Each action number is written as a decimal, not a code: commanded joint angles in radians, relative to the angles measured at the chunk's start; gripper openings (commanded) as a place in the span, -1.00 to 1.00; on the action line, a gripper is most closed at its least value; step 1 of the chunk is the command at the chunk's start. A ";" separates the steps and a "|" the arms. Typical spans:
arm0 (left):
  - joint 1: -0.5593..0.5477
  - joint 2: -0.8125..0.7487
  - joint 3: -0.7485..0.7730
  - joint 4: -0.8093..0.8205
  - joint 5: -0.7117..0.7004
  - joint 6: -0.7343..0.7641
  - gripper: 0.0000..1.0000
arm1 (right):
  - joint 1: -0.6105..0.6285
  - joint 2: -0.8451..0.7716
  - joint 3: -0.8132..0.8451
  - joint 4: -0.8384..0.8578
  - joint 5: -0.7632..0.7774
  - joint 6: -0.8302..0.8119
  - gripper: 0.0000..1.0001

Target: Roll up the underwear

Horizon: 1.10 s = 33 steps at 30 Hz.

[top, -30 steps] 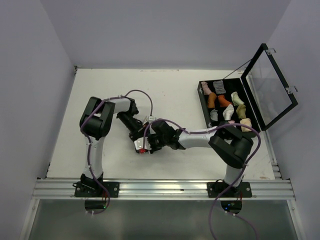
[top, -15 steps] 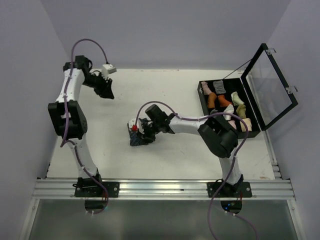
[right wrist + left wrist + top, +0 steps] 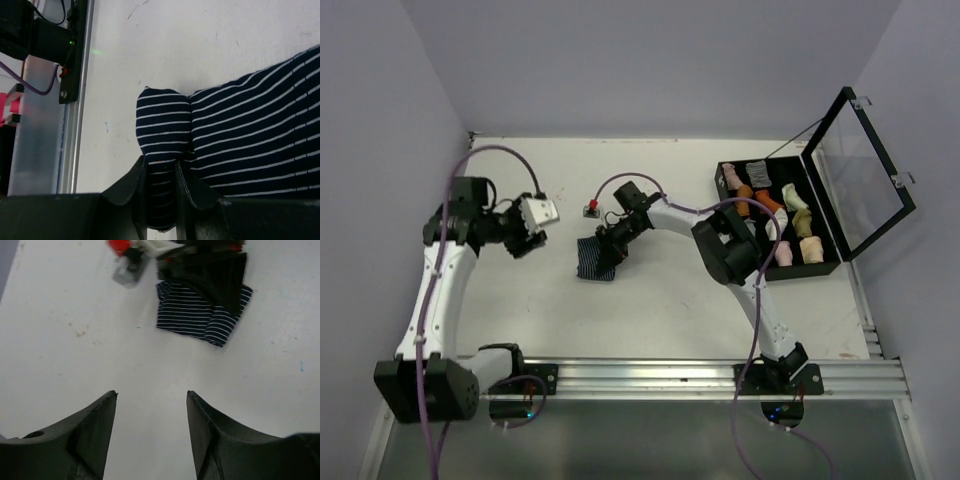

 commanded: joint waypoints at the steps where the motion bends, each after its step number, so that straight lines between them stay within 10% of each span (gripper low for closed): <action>1: -0.150 -0.184 -0.251 0.105 -0.085 0.104 0.25 | -0.014 0.094 0.020 -0.142 0.050 -0.005 -1.00; 16: -0.629 -0.230 -0.691 0.686 -0.322 -0.115 0.15 | -0.040 0.194 0.010 -0.120 0.004 0.047 -1.00; 33: -0.714 0.053 -0.700 0.874 -0.434 -0.088 0.03 | -0.056 0.244 0.033 -0.126 -0.033 0.063 -1.00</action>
